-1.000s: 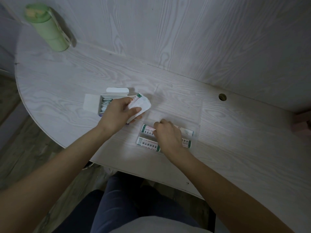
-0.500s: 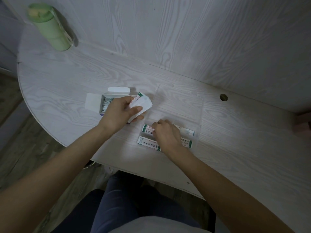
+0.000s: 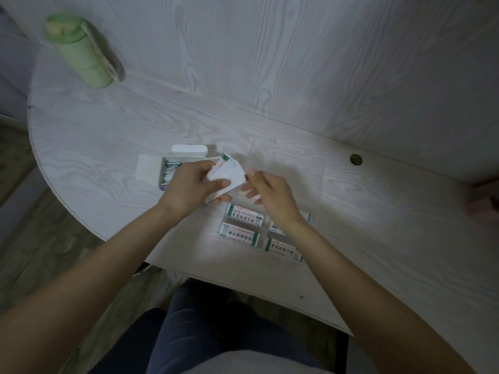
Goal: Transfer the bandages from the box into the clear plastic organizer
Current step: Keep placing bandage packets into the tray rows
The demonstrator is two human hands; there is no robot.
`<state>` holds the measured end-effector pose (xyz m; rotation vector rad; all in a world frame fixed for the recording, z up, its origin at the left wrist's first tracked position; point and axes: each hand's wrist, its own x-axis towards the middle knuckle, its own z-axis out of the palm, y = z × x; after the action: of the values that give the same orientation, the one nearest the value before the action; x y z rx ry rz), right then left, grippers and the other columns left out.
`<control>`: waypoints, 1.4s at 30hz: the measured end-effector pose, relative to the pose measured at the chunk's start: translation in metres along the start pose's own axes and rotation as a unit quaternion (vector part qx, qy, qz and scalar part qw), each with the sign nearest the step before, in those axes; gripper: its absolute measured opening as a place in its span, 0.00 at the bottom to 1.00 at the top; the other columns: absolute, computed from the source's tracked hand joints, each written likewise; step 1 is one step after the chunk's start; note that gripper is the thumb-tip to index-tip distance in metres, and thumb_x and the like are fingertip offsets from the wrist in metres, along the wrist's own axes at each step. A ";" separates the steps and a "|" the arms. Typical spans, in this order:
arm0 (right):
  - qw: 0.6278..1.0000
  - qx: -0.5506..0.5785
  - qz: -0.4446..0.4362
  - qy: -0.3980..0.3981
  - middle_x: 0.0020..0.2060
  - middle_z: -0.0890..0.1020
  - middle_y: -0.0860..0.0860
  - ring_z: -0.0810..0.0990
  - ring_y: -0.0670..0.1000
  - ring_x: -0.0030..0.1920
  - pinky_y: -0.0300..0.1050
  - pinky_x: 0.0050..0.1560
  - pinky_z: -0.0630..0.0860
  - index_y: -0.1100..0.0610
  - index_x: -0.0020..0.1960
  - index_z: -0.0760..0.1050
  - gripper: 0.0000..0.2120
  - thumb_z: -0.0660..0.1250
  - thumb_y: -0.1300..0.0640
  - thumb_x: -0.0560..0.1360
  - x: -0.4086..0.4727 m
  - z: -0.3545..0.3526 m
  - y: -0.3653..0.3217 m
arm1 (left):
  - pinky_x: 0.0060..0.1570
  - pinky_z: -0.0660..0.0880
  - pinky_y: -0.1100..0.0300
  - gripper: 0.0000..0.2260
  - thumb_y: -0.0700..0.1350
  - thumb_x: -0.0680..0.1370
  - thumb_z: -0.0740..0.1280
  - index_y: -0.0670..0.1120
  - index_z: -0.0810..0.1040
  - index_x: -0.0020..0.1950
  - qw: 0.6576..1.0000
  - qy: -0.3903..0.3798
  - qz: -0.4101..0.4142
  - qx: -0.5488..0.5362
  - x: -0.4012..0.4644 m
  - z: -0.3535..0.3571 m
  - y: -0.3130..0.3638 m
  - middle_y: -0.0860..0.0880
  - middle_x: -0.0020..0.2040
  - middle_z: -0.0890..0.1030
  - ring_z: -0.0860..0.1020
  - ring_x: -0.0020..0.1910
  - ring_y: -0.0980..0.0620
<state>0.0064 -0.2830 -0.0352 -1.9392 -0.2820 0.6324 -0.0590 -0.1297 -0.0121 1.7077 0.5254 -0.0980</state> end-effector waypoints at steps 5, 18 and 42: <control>0.993 0.120 -0.014 -0.019 0.37 0.82 0.50 0.79 0.44 0.31 0.35 0.32 0.73 0.58 0.46 0.80 0.02 0.70 0.62 0.74 0.002 -0.007 -0.014 | 0.30 0.77 0.65 0.07 0.35 0.74 0.69 0.45 0.79 0.49 0.999 -0.013 -0.007 -0.032 0.000 0.004 0.005 0.49 0.37 0.84 0.83 0.34 0.52; 0.985 0.169 0.013 0.012 0.37 0.83 0.54 0.77 0.43 0.26 0.34 0.31 0.73 0.61 0.49 0.79 0.08 0.70 0.69 0.72 0.004 -0.006 -0.011 | 0.49 0.76 0.39 0.05 0.39 0.76 0.68 0.50 0.80 0.45 0.999 0.022 -0.019 -0.021 0.000 0.004 0.007 0.40 0.47 0.83 0.80 0.43 0.46; 0.995 0.053 0.074 0.042 0.46 0.83 0.50 0.80 0.51 0.53 0.41 0.54 0.76 0.56 0.48 0.82 0.10 0.72 0.67 0.70 0.005 -0.008 0.031 | 0.42 0.80 0.54 0.04 0.41 0.79 0.64 0.44 0.78 0.47 0.996 0.078 -0.024 -0.037 0.006 -0.001 -0.003 0.47 0.43 0.82 0.82 0.32 0.57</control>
<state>0.0130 -0.3008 -0.0618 -1.8911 -0.0511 0.6469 -0.0554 -0.1271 -0.0167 1.6393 0.6779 0.0193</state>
